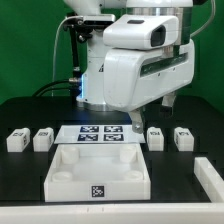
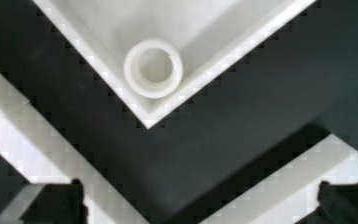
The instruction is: Assemble one leg
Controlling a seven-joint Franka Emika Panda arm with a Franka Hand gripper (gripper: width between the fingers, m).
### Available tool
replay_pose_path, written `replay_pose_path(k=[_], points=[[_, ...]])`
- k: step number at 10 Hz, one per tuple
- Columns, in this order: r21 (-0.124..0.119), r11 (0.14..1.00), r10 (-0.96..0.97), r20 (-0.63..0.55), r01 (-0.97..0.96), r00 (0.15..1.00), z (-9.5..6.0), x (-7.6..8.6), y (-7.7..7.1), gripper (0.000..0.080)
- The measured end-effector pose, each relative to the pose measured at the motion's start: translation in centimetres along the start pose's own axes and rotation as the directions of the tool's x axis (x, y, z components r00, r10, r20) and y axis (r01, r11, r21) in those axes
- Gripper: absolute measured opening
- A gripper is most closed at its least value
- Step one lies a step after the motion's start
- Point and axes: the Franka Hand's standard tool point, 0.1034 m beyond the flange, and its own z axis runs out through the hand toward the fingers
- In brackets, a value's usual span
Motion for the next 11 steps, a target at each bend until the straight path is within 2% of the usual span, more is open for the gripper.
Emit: replay_pose_path(k=[11], points=[[0.002, 1.000, 0.000, 0.001, 0.000, 1.000, 0.14, -0.03, -0.04, 0.0650]])
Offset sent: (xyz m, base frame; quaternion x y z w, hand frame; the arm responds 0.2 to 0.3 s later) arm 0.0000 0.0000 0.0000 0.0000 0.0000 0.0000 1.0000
